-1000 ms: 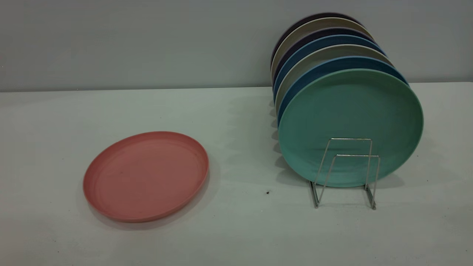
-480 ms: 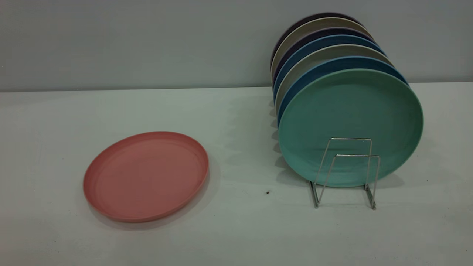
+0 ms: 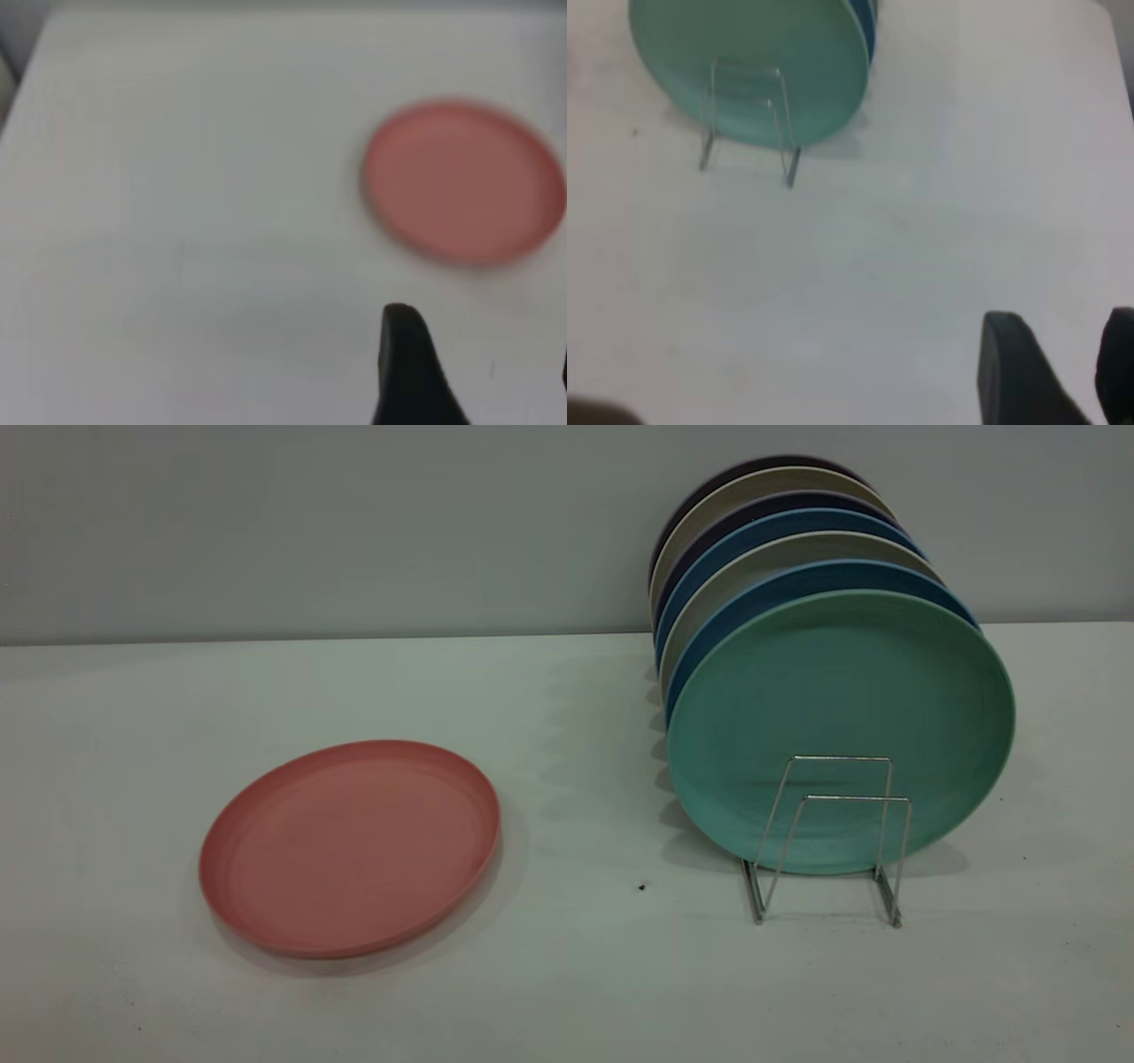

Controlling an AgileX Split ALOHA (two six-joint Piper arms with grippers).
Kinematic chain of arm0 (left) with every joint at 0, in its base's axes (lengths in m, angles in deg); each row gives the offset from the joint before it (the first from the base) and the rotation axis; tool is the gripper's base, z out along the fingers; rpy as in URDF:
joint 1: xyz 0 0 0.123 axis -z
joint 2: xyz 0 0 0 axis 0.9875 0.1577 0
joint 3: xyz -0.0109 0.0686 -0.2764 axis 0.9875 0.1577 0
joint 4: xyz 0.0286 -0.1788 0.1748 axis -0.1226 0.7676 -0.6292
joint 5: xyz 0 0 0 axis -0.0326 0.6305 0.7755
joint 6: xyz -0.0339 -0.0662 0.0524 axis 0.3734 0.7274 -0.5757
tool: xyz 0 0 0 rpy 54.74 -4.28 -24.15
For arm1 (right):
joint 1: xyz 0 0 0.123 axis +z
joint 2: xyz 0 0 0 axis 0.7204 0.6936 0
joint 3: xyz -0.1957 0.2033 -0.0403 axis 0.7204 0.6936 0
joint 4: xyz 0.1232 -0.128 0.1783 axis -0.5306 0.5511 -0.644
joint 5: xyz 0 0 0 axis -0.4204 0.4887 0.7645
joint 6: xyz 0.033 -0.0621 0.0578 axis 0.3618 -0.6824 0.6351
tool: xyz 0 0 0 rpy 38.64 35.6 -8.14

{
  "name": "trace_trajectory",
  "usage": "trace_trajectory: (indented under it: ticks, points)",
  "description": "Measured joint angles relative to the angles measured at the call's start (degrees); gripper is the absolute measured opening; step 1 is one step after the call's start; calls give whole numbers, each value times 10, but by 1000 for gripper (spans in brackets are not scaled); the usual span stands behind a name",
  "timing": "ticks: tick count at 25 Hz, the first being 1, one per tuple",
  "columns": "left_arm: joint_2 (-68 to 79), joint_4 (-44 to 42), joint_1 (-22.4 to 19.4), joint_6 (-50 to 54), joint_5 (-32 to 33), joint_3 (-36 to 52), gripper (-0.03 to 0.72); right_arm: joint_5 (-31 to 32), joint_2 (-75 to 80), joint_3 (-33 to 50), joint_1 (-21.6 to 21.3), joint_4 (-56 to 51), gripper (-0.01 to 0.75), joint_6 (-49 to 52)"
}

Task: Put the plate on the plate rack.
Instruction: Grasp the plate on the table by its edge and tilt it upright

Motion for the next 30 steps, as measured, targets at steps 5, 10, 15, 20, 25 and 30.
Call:
trace_trajectory:
  ticks: [5,10,15,20,25,30]
  points:
    - [64,16,0,16,-102,-2,434,-188,59,-10,0,-69,243,13]
    - [254,26,0,28,-165,-2,386,-301,252,-11,0,-88,243,29]
    - [474,87,0,-51,-250,-29,375,-386,476,-22,0,-106,243,-24]
    - [685,167,0,-167,-252,-119,373,-435,667,-85,0,-122,243,-61]
    - [839,298,-18,-283,-253,-187,373,-443,787,-130,-36,-165,243,-75]
    - [946,496,-91,-468,-250,-219,373,-439,860,-146,-121,-310,243,-200]
